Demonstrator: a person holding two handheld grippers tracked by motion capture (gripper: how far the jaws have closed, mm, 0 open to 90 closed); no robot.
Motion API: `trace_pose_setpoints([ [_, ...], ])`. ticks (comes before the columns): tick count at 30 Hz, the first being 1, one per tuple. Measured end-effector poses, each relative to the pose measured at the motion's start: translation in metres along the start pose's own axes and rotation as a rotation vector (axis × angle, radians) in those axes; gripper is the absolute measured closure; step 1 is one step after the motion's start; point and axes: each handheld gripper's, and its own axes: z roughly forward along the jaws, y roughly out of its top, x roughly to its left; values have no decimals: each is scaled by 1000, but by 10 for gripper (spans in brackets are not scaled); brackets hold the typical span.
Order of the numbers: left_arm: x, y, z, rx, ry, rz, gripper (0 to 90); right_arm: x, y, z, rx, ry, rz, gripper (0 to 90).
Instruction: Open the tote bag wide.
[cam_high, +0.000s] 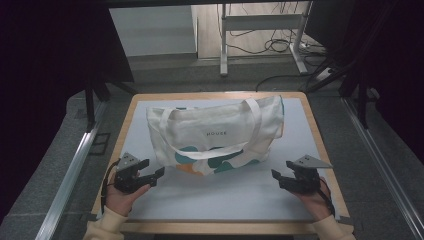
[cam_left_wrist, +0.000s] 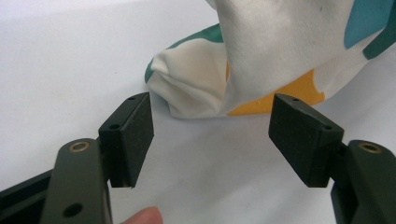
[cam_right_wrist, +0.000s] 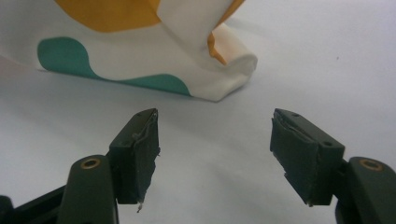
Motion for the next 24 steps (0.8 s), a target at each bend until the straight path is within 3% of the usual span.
trace_pose_setpoints([
  [10, 0, 9, -4, -17, 2, 2, 302, 0, 14, -8, -41, 9, 0, 325],
  [24, 6, 25, -18, -60, -7, -1, 296, -8, 29, -13, -51, 27, 8, 331],
])
